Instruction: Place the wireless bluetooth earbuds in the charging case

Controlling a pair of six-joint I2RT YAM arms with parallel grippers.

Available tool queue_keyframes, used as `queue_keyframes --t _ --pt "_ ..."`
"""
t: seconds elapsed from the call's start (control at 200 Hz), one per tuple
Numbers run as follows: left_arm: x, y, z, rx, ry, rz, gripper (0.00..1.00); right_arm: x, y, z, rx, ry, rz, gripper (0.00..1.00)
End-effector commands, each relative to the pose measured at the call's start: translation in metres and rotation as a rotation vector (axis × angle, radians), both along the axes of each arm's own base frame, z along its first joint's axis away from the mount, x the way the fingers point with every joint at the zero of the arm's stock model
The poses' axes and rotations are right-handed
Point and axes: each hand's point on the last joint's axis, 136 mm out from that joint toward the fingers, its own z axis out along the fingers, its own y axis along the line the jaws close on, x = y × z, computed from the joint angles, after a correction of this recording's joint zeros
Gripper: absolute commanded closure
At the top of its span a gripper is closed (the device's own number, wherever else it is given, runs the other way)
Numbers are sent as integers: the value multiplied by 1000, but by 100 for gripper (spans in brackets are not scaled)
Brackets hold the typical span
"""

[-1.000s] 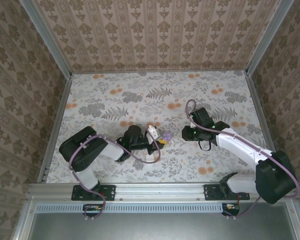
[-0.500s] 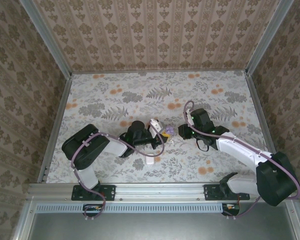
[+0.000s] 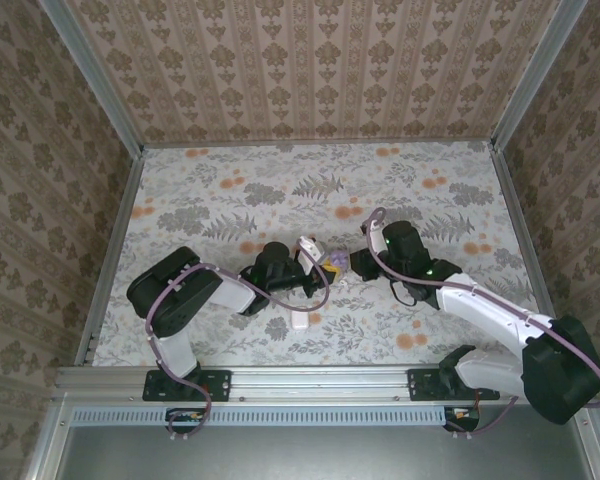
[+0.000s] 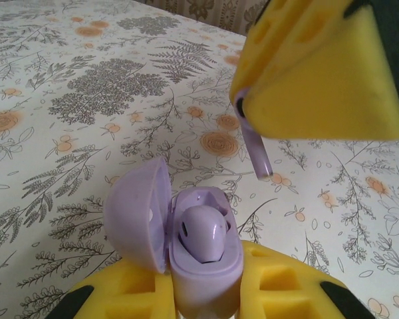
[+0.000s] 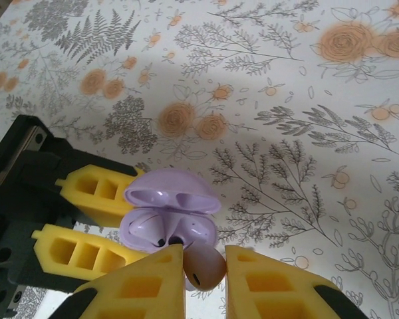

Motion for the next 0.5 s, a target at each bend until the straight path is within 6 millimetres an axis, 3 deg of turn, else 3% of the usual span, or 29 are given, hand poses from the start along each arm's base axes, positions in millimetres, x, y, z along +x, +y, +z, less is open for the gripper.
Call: queue_keyframes --t 0.0,0.495 --pt "2 -2 13 -61 -3 -11 93 1 5 12 6 -72 29 81" --pt "-1 -4 20 -108 8 -41 93 10 15 28 -2 -149 55 81"
